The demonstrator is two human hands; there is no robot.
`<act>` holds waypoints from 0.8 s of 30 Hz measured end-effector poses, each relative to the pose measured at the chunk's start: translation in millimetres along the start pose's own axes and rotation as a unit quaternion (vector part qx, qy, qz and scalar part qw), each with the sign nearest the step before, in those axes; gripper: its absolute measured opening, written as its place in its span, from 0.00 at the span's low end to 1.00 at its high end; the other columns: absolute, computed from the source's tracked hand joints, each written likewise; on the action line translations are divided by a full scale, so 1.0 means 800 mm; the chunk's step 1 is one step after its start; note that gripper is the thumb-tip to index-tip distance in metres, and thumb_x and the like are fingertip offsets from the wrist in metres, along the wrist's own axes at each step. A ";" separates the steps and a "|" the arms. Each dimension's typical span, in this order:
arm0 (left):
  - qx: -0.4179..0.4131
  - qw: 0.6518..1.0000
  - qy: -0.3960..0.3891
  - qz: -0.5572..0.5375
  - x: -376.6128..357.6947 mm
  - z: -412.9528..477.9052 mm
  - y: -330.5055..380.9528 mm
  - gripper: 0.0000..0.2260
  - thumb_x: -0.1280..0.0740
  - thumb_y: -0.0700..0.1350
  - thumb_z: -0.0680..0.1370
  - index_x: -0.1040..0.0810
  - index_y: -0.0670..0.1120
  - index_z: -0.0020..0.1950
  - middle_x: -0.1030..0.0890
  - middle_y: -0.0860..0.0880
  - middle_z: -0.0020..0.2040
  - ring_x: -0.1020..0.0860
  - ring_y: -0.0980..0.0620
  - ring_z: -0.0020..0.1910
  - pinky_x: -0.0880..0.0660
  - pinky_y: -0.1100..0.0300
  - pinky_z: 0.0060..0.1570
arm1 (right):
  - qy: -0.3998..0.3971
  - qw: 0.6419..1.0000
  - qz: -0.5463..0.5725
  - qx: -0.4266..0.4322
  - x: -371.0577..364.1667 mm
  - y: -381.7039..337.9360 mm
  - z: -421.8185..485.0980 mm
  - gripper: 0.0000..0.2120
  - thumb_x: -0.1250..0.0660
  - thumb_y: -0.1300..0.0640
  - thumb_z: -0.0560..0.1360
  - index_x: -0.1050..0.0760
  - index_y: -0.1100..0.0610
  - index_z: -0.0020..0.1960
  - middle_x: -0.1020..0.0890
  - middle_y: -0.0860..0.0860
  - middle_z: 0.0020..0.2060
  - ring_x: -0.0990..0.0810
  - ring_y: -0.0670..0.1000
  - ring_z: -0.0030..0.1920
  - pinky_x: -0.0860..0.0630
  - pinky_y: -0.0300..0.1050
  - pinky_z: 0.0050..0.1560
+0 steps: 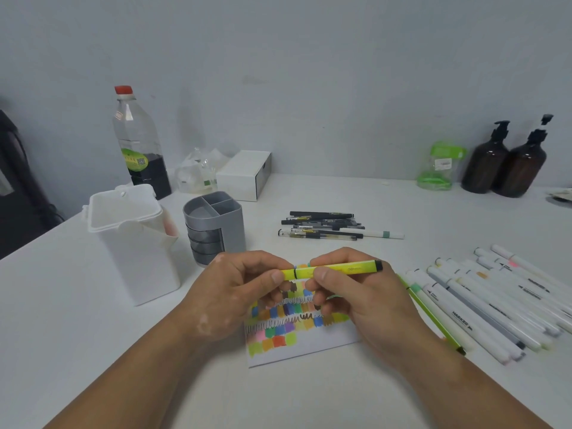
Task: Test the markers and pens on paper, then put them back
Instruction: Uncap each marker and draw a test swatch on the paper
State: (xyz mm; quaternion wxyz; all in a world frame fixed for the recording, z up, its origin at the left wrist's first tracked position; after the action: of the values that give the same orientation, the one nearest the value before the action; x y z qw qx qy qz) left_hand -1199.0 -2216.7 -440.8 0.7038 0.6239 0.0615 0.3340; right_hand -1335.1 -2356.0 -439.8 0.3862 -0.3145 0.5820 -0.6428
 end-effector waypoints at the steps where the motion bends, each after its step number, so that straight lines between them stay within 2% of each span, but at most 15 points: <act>1: 0.001 1.000 0.001 -0.001 0.000 0.000 0.001 0.09 0.33 0.52 0.76 0.14 0.56 0.51 0.13 0.50 0.42 0.16 0.51 0.40 0.18 0.60 0.43 | -0.002 1.000 0.002 0.001 0.000 0.000 0.000 0.05 0.27 0.58 0.77 0.14 0.49 0.48 0.13 0.57 0.39 0.15 0.52 0.37 0.20 0.40 0.37; 7: -0.007 0.999 0.008 -0.040 0.001 0.001 0.006 0.09 0.33 0.49 0.76 0.14 0.52 0.50 0.14 0.46 0.40 0.17 0.48 0.37 0.19 0.58 0.40 | -0.009 0.999 0.034 0.005 -0.003 -0.004 0.001 0.06 0.28 0.61 0.78 0.14 0.52 0.48 0.13 0.58 0.40 0.15 0.52 0.38 0.18 0.42 0.39; 12: -0.005 0.996 -0.001 -0.094 0.004 0.000 0.006 0.09 0.32 0.46 0.76 0.14 0.46 0.50 0.16 0.44 0.39 0.20 0.47 0.35 0.20 0.57 0.38 | -0.018 1.000 0.011 0.019 -0.007 -0.005 -0.001 0.05 0.27 0.57 0.77 0.14 0.49 0.50 0.13 0.57 0.40 0.13 0.53 0.40 0.17 0.45 0.42; 17: 0.004 0.997 -0.011 -0.070 0.003 0.002 -0.001 0.09 0.33 0.49 0.76 0.14 0.51 0.51 0.16 0.47 0.39 0.20 0.48 0.37 0.21 0.58 0.41 | -0.014 0.998 -0.053 0.031 -0.001 -0.009 0.000 0.06 0.25 0.52 0.73 0.14 0.47 0.50 0.13 0.55 0.39 0.14 0.51 0.38 0.17 0.47 0.43; 20: -0.001 0.999 0.034 -0.021 0.012 0.004 -0.006 0.09 0.34 0.53 0.75 0.14 0.57 0.51 0.17 0.50 0.39 0.21 0.52 0.38 0.22 0.61 0.42 | -0.006 0.996 -0.079 0.032 0.013 -0.017 0.003 0.06 0.25 0.51 0.71 0.13 0.45 0.47 0.15 0.49 0.34 0.16 0.47 0.35 0.20 0.38 0.37; 22: 0.007 0.998 0.066 0.003 0.021 0.004 -0.011 0.09 0.34 0.55 0.74 0.15 0.60 0.50 0.17 0.51 0.39 0.21 0.53 0.39 0.21 0.57 0.45 | -0.001 0.994 -0.108 0.028 0.021 -0.018 0.005 0.04 0.24 0.54 0.71 0.13 0.46 0.45 0.14 0.48 0.34 0.18 0.45 0.34 0.23 0.36 0.34; 24: 0.009 0.997 0.070 0.022 0.023 0.004 -0.012 0.09 0.34 0.57 0.74 0.16 0.60 0.50 0.17 0.54 0.39 0.21 0.55 0.39 0.20 0.54 0.45 | -0.005 0.982 -0.184 0.032 0.021 -0.015 0.005 0.05 0.22 0.57 0.73 0.14 0.47 0.44 0.13 0.49 0.36 0.19 0.45 0.35 0.23 0.40 0.37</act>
State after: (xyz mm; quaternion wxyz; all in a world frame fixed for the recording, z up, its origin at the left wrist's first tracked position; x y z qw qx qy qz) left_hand -1179.7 -2209.0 -442.7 0.6849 0.6061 0.0999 0.3919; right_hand -1341.8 -2372.3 -428.3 0.2746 -0.4067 0.4914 -0.7195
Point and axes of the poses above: each hand's wrist, its own z-axis towards the middle knuckle, its own x-axis out of the back of the hand, y = z × x, the point moved 5 cm from there along z, towards the middle knuckle
